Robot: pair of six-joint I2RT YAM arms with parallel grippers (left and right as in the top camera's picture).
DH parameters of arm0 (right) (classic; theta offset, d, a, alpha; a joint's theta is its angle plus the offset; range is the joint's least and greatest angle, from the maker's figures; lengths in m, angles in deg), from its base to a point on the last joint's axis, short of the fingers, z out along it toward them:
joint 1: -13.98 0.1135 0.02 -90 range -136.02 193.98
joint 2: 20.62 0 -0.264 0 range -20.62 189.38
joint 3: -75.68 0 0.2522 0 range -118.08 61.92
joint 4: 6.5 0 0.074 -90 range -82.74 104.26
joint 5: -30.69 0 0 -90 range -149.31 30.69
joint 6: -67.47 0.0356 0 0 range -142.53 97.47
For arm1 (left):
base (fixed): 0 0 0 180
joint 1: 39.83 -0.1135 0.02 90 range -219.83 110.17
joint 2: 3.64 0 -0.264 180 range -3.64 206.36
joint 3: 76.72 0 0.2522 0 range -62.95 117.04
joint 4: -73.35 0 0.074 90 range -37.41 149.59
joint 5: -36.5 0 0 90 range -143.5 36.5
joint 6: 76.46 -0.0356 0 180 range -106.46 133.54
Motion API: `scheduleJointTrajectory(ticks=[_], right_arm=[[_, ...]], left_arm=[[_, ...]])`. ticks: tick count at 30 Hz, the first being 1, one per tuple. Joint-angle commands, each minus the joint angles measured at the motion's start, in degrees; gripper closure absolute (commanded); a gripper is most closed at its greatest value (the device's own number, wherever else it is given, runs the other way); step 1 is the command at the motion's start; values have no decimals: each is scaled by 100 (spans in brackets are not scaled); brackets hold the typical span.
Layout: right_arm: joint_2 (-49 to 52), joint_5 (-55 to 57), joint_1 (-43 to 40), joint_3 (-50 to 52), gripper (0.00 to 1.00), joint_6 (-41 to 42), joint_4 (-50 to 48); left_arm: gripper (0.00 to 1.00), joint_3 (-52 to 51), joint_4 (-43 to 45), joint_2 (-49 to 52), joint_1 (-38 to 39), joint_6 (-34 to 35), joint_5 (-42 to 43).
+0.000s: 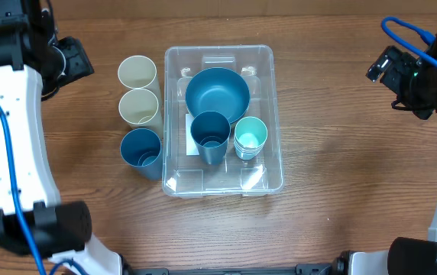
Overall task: Pack container
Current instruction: 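Move the left gripper to the far cream cup and grasp it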
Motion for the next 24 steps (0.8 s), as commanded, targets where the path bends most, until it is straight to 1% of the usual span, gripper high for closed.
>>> scheduleJointTrajectory(ticks=[1, 3, 8, 15, 24], right_arm=[[-68, -9, 4, -11, 0, 28, -15], [-68, -9, 4, -11, 0, 28, -15], [-68, -9, 4, -11, 0, 28, -15], [-68, -9, 4, -11, 0, 28, -15], [-68, -9, 4, -11, 0, 28, -15]], left_arm=[[41, 79, 26, 625, 37, -452, 704], [43, 79, 76, 859, 92, -570, 702], [46, 79, 173, 1172, 162, -590, 702], [44, 79, 459, 1259, 317, -743, 734], [42, -11, 802, 1261, 522, -627, 811]])
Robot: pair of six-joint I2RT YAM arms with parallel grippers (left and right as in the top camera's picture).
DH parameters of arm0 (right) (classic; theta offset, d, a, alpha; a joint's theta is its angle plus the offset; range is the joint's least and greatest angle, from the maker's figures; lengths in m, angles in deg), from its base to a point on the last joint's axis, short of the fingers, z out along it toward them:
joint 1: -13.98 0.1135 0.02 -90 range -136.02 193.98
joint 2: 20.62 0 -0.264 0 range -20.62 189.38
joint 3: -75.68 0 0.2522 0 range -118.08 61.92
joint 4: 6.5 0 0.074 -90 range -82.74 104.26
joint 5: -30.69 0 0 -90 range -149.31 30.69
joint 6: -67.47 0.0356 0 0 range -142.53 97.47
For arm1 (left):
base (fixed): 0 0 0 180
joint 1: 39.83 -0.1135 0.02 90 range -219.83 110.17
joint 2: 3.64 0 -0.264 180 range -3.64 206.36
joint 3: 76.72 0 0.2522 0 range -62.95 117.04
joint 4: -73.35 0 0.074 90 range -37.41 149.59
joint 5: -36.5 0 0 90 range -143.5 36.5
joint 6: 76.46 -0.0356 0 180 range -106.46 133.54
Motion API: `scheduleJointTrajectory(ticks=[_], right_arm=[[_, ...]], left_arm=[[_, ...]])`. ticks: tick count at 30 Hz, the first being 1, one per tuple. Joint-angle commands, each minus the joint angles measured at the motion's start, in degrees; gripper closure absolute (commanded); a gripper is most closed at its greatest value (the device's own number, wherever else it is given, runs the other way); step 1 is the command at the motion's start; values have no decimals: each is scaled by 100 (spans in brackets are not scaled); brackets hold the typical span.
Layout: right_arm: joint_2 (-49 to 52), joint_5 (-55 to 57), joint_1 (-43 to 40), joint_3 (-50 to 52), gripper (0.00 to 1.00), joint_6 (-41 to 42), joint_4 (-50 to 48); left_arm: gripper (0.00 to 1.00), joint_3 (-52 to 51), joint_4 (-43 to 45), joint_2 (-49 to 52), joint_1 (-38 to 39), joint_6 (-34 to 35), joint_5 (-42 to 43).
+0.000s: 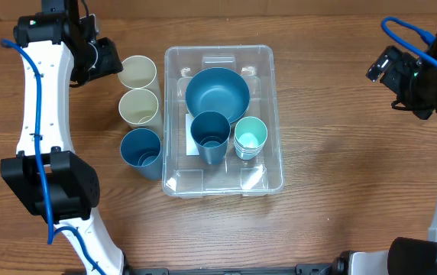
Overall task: Pack container
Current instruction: 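Move the left gripper to the far cream cup and grasp it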
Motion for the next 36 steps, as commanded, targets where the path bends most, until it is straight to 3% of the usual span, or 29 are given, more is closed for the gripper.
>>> scheduleJointTrajectory(ticks=[1, 5, 17, 22, 29, 36], right_arm=[[-68, -7, 4, -9, 0, 28, -15], [-68, -7, 4, -9, 0, 28, -15], [-68, -7, 4, -9, 0, 28, -15], [-68, -7, 4, -9, 0, 28, -15], [-68, -7, 4, -9, 0, 28, -15], [-68, -7, 4, -9, 0, 28, -15]], left_arm=[[42, -90, 192, 44, 205, -4, 140], [42, -350, 570, 46, 330, 164, 118], [62, -793, 765, 424, 339, 520, 118], [78, -791, 870, 433, 337, 560, 101], [90, -791, 872, 433, 328, 669, -343], [96, -769, 922, 431, 299, 907, -920]])
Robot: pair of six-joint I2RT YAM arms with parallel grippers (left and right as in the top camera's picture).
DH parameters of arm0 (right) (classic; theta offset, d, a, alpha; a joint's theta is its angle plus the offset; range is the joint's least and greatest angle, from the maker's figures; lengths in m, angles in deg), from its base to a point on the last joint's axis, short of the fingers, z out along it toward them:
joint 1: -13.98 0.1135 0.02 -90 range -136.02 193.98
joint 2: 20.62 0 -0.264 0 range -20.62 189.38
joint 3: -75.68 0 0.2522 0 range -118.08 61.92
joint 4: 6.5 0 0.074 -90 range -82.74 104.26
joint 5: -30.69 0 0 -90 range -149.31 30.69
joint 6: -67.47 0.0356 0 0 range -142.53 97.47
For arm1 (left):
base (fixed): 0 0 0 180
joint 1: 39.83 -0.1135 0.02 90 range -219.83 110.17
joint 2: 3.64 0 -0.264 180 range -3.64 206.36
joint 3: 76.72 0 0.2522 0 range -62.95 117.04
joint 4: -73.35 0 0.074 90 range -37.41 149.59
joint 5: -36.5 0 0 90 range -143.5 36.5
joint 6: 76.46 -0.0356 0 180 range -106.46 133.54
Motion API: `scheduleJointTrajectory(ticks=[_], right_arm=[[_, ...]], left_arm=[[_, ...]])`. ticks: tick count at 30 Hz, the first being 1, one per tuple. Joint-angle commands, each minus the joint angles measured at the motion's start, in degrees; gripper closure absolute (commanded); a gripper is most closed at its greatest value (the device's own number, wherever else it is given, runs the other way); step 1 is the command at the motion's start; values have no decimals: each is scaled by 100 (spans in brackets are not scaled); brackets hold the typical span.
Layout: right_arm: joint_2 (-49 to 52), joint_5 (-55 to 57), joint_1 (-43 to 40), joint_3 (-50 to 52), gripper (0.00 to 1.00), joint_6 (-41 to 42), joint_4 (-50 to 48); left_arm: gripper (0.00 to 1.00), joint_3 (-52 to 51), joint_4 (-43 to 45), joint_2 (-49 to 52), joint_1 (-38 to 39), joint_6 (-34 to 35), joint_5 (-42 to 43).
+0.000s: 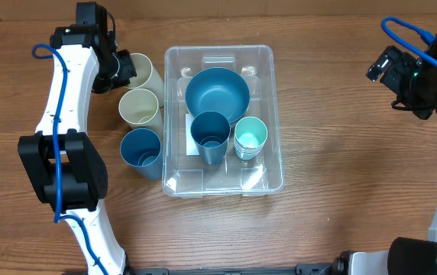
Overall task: Pack container
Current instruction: 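Move the left gripper to the far cream cup and grasp it, then carry the cream cup with the left gripper and drop it into the dark blue cup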
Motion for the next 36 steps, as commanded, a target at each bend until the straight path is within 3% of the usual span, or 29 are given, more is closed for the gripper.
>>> scheduleJointTrajectory(ticks=[1, 11, 19, 31, 36], right_arm=[[-68, -7, 4, -9, 0, 26, -13], [-68, -7, 4, -9, 0, 26, -13], [-68, -7, 4, -9, 0, 26, -13], [-68, -7, 4, -9, 0, 26, -13], [-68, -7, 4, -9, 0, 26, -13]], left_arm=[[96, 37, 79, 9, -70, 177, -431], [96, 1123, -278, -201, -367, 188, -428], [96, 2658, -1534, -1058, -225, 2, -404], [96, 2756, -3274, -2409, 1019, -184, -334], [96, 2627, -3274, -2511, 1283, -304, 245]])
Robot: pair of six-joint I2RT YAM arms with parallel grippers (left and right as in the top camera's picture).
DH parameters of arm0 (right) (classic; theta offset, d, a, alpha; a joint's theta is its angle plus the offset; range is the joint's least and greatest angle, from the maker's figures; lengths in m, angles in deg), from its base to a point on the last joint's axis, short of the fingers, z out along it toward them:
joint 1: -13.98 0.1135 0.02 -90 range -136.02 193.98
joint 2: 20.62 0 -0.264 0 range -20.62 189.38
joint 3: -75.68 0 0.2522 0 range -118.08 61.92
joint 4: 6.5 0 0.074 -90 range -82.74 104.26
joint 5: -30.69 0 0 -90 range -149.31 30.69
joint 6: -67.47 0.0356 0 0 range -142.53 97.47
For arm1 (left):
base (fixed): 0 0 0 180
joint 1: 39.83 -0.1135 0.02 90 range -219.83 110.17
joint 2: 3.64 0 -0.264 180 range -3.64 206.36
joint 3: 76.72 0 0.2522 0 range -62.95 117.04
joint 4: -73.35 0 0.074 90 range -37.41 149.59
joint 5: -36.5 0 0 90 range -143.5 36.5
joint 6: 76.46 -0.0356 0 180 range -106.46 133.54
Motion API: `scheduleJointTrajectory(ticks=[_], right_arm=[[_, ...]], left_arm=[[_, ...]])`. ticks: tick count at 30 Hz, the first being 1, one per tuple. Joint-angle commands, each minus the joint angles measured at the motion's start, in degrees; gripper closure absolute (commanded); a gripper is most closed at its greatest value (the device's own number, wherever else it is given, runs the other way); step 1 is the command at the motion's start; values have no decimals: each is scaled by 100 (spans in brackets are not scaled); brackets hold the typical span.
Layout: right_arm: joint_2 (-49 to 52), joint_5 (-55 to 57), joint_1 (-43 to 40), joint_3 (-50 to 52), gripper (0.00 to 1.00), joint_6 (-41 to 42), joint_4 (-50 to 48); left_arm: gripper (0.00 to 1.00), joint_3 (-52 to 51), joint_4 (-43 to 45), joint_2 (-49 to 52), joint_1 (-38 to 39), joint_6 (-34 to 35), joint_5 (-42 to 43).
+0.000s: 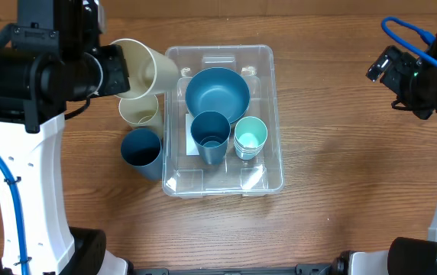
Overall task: Pack container
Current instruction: 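Carry the cream cup with the left gripper and drop it into the dark blue cup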
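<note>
A clear plastic container [273, 114] sits mid-table, holding a blue bowl [217, 93], a dark blue cup [211, 136] and stacked teal cups [250, 137]. My left gripper [124, 72] is shut on the rim of a cream cup [151, 69], which hangs tilted above the table just left of the container's far left corner. A second cream cup [140, 112] stands below it, partly hidden. Another dark blue cup [140, 149] stands on the table left of the container. My right gripper [381, 66] is raised at the far right, and its jaws are unclear.
The left arm's white link [24, 176] runs along the left side of the table. The right arm stands at the right edge. Bare wood [341, 153] lies between the container and the right arm.
The far cream cup has left the table and now hangs tilted in my left gripper, closer to the container's corner. The left arm is much higher. The right arm has not moved.
My left gripper was far left of the cups. It then stood just left of the far cream cup, then at that cup's rim. Now it holds that cup raised and tilted beside the container. The container's contents and the right arm stayed as they were.
</note>
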Motion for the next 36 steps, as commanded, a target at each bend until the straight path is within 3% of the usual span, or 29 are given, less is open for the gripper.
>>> scheduleJointTrajectory(ticks=[1, 12, 24, 36], right_arm=[[-68, -7, 4, -9, 0, 26, -15], [-68, -7, 4, -9, 0, 26, -15], [-68, -7, 4, -9, 0, 26, -15], [-68, -7, 4, -9, 0, 26, -15]], left_arm=[[96, -103, 20, -68, 284, -153, 492], [96, -1001, 22, -66, 1329, -20, 195], [96, -2050, 466, 46, 1421, 61, -177], [93, -2337, 824, 446, 1541, 20, -162]])
